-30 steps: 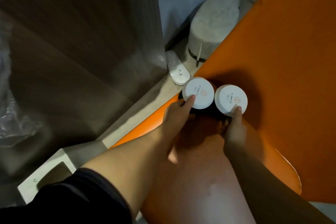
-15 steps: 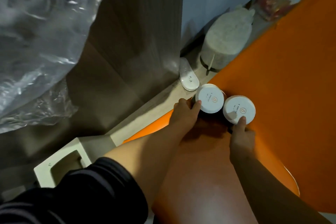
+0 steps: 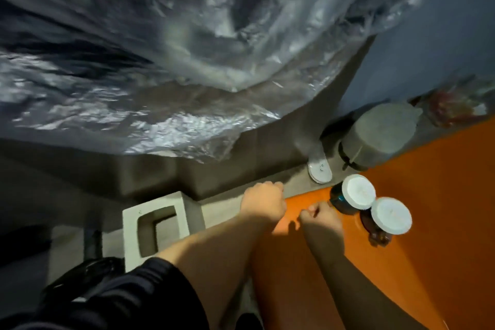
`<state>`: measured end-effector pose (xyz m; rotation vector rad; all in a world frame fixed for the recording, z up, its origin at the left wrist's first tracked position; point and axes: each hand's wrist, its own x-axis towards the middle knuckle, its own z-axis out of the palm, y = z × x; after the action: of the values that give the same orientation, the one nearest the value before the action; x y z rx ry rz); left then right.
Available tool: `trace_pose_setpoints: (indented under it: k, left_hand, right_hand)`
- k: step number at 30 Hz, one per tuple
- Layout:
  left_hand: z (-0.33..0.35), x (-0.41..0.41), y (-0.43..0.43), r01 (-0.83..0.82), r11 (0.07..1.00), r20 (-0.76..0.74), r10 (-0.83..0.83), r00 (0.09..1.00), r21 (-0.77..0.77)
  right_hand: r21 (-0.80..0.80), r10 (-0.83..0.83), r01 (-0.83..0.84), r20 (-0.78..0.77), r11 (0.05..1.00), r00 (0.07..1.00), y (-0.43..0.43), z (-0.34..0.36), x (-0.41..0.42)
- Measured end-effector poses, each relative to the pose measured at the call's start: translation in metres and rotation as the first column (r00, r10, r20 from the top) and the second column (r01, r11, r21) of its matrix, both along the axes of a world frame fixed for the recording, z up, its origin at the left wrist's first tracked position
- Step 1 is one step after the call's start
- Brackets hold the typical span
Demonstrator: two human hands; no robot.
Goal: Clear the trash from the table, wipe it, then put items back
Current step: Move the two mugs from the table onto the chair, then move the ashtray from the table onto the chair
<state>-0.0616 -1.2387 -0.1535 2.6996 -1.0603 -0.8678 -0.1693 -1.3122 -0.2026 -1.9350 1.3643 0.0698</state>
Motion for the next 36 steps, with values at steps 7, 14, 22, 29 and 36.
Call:
trace_pose_setpoints:
  k: [7,14,22,29,36]
  left_hand:
    - [0.06,0.024,0.175,-0.189,0.982,0.192,0.186,0.964,0.0]
    - [0.115,-0.001,0.418,-0.454,0.891,0.334,0.434,0.837,-0.022]
    - [0.17,-0.086,0.686,-0.749,0.655,0.451,0.7,0.553,-0.099]
    - [0.181,-0.154,0.84,-0.912,0.374,0.435,0.859,0.271,-0.17]
    - [0.173,-0.16,0.973,-0.95,0.264,0.444,0.88,0.168,-0.164]
  right_hand:
    - [-0.095,0.507,-0.508,-0.037,0.856,0.861,0.14,0.087,0.055]
    - [-0.198,0.791,-0.767,0.103,0.61,0.603,0.363,0.141,0.079]
    - [-0.273,0.953,-0.926,0.227,0.261,0.202,0.618,0.193,0.053]
    - [-0.313,0.969,-0.947,0.199,-0.076,-0.144,0.781,0.216,0.034]
    - [-0.308,0.939,-0.923,0.179,-0.23,-0.293,0.922,0.209,0.055]
